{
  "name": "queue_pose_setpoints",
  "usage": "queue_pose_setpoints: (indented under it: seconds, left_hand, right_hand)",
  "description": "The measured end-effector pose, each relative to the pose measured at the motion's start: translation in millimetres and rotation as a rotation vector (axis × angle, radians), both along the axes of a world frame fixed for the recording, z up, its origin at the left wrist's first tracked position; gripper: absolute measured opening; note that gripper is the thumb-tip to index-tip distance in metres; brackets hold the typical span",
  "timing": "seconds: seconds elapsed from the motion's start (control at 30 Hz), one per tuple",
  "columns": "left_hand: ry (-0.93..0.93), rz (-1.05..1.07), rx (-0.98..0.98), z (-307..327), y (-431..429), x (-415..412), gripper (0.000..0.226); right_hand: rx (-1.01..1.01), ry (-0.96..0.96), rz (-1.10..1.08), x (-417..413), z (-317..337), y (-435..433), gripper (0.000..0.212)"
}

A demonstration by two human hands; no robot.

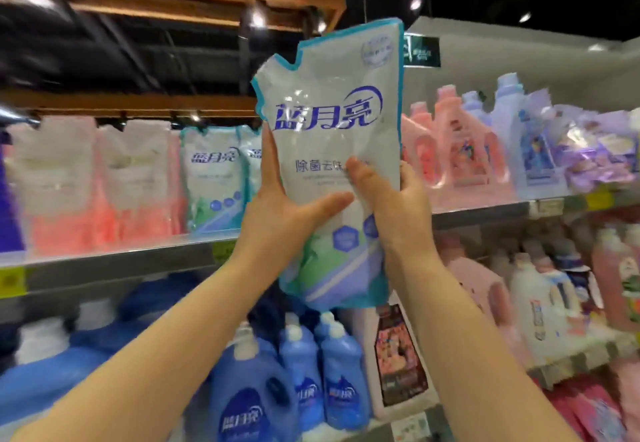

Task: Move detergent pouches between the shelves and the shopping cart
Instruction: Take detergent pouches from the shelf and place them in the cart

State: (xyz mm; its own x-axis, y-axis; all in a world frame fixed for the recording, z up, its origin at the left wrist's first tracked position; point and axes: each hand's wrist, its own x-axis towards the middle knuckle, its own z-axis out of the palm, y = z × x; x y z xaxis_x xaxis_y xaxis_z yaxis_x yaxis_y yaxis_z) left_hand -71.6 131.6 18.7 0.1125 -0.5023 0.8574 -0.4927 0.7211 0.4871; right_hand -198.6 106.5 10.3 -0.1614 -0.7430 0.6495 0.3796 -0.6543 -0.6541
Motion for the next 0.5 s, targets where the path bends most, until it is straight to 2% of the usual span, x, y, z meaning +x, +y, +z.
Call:
queue_pose_setpoints:
  seconds: [0.13,0.27,0.43,0.5]
  left_hand:
    - [0.003,0.027,-0.082,40.9,-47.0,37.6,0.121]
    - [0.030,0.020,-0.013,82.8,-87.4,77.4,0.133]
    - [0.061,0.104,0.030,100.6,-117.8,133.2,0.134]
    - [0.072,0.155,0.065,100.5,-124.7,154.4,0.136]
  right_hand:
    - [-0.048,0.047,0.078,38.9,44.8,-52.1,0.029]
    - [-0.073,0.097,0.114,81.1,82.4,-110.1,0.038]
    - [-0.066,0.151,0.319,142.7,99.1,-156.2,0.018]
    - [-0.047,0.185,0.370,166.8,98.6,-169.9,0.019]
